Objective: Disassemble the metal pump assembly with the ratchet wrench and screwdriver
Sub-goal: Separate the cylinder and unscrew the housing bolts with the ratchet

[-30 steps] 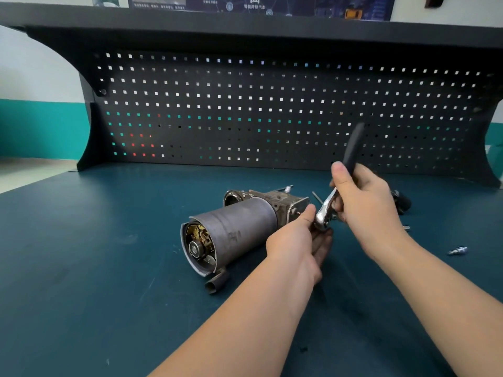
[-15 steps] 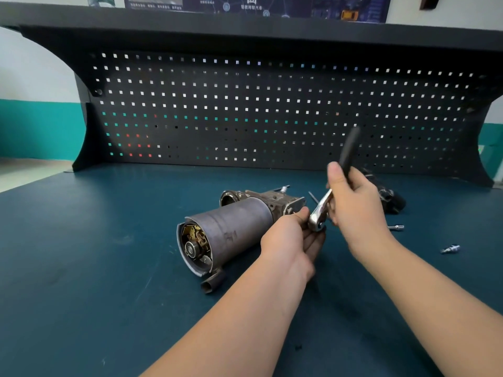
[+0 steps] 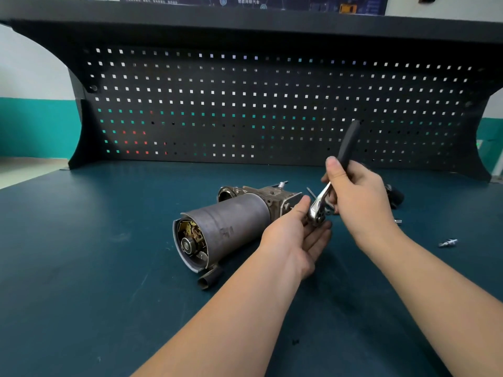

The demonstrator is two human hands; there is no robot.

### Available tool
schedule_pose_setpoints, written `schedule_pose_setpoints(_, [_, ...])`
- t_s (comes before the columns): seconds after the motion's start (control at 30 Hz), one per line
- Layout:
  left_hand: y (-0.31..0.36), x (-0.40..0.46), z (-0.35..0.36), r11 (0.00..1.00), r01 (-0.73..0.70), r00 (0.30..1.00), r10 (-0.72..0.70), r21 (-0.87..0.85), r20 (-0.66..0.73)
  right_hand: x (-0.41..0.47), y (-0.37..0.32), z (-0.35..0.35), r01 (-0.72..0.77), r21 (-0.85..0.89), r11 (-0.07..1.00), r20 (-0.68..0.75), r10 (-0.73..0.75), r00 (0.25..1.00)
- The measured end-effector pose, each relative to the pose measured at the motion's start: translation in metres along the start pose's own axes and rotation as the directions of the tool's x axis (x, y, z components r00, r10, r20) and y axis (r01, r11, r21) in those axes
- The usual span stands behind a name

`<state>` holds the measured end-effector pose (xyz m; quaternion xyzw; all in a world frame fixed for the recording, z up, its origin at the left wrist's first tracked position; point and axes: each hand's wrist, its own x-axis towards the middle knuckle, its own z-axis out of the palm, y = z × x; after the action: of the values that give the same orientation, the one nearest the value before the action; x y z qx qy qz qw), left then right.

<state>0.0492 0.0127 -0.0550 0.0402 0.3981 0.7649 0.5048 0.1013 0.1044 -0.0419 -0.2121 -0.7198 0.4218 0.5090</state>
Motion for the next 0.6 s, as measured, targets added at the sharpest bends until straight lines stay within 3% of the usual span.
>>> schedule_pose_setpoints(0.3, [0.002,0.002,0.0,1.0,-0.026,1.0,0.026,-0.005,-0.012,0.0,-0.003,-0.004,0.134,-0.052,0.99,0.085,-0.13,0.988])
schedule_pose_setpoints(0.6, [0.002,0.003,-0.002,0.995,-0.083,0.996,0.084,-0.047,0.031,-0.011,-0.023,0.002,0.452,-0.227,0.863,0.356,-0.358,0.863])
